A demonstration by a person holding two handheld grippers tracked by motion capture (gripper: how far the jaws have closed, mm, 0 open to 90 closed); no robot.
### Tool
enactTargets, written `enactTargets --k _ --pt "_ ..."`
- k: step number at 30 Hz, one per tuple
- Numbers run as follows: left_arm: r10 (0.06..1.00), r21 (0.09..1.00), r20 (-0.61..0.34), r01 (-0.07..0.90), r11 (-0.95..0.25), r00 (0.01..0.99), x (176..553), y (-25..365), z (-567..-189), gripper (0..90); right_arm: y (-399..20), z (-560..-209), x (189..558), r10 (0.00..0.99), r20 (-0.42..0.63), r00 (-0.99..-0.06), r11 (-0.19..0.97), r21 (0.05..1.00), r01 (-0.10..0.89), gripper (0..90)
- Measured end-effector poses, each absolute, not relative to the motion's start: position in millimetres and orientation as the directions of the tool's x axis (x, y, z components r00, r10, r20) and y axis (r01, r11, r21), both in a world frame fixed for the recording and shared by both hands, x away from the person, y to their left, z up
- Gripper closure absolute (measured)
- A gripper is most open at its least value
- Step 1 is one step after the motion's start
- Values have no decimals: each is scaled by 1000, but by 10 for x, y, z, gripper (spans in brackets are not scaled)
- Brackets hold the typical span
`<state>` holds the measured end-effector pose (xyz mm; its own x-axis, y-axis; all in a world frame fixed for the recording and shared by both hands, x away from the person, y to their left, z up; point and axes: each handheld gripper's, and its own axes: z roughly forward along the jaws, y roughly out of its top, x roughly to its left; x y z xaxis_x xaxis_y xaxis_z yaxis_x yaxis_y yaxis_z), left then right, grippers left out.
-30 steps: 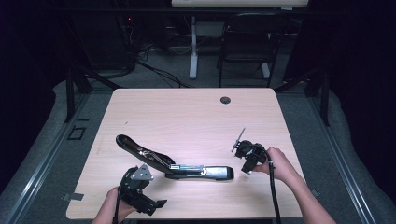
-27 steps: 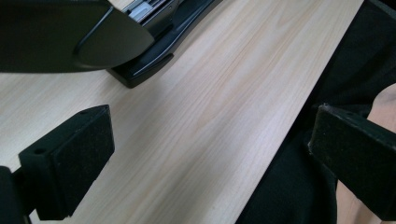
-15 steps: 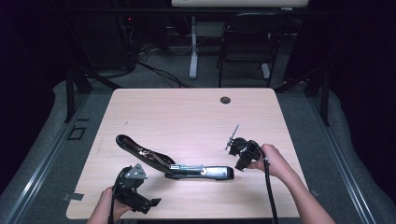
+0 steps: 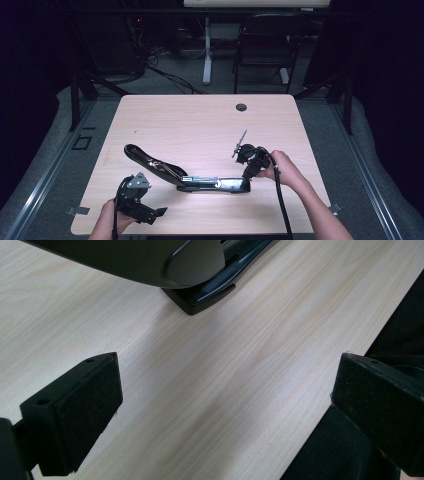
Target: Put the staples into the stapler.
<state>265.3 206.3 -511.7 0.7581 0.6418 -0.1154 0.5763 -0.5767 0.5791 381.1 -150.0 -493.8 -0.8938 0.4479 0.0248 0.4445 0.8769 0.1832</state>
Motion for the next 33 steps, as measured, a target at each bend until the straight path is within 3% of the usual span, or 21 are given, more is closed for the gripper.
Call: enactTargets --k 33 --pt "642 571 -120 582 -579 757 2660 2063 -5133 2 -1007 -4833 3835 323 41 -946 916 237 323 779"
